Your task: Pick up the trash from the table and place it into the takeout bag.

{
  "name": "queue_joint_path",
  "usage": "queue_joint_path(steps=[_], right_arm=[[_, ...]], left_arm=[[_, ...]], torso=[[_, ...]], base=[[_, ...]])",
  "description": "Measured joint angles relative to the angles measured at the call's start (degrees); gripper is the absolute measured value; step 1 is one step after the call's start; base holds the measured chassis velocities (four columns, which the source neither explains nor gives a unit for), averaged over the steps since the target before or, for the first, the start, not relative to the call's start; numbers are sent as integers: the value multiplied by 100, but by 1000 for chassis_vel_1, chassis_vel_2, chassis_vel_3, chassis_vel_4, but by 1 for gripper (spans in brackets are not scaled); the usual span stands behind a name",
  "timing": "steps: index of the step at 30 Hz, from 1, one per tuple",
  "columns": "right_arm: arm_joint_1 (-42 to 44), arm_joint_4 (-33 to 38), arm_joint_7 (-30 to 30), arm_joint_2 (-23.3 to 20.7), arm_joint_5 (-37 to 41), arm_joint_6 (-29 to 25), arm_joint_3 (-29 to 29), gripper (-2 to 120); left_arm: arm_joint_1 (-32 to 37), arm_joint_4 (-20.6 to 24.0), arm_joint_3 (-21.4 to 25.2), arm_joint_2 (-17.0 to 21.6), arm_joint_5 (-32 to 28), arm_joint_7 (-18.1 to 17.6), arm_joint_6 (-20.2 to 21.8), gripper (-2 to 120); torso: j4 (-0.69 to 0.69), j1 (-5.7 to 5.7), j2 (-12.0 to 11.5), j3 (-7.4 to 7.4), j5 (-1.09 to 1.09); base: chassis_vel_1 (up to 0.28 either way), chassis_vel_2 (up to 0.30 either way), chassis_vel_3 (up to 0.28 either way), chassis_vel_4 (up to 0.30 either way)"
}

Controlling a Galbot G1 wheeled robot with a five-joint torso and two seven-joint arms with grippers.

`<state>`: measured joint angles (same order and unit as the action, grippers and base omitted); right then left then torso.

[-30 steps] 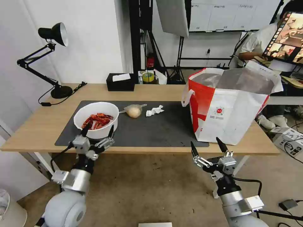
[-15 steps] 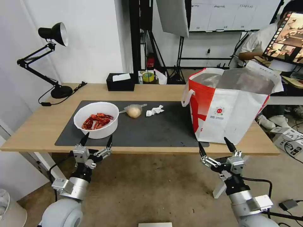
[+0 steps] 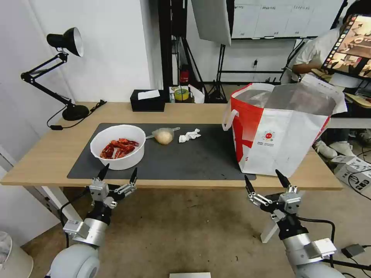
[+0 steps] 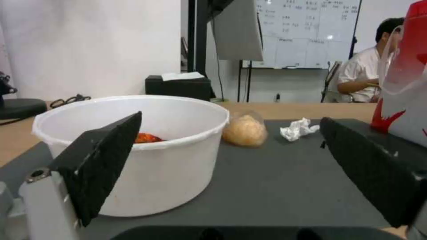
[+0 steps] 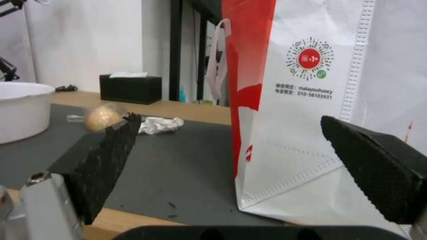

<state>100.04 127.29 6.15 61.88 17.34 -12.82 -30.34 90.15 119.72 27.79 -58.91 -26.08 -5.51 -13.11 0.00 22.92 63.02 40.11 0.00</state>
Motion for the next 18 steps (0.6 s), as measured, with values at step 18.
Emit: queue_joint_path(steps=[18], right_arm=[[-57,-64,19,-136,263,246,62,100]], left_arm=[[-87,-106,-96,-25,-4,35,-88,100]], torso=[[0,0,0,0,0]], base=[[0,0,0,0]])
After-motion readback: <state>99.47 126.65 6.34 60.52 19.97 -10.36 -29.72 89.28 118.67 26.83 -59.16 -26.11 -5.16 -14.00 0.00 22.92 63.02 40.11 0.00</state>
